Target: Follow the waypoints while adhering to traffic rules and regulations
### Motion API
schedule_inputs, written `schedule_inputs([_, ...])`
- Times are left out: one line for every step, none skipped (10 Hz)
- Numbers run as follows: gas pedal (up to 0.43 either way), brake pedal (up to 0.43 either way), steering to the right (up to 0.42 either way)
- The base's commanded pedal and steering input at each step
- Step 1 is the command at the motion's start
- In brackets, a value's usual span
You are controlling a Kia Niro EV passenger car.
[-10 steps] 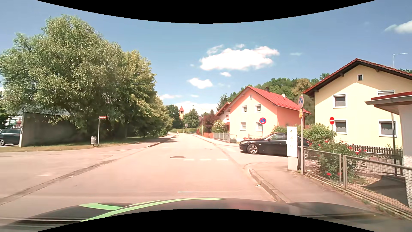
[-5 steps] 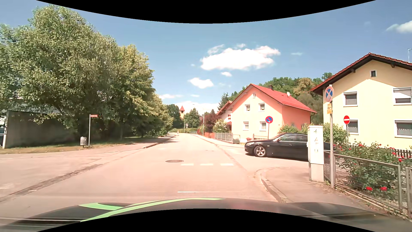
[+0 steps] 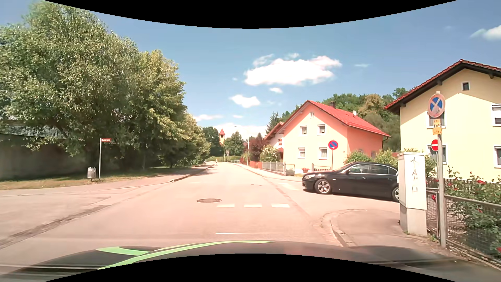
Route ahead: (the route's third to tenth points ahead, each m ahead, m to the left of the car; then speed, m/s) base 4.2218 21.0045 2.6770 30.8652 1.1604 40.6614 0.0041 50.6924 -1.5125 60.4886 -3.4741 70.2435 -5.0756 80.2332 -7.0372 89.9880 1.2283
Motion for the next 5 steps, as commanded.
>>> schedule_inputs([0.000, 0.226, -0.015])
schedule_inputs([0.000, 0.220, -0.015])
schedule_inputs([0.000, 0.213, -0.015])
schedule_inputs([0.000, 0.213, -0.016])
schedule_inputs([0.000, 0.207, -0.017])
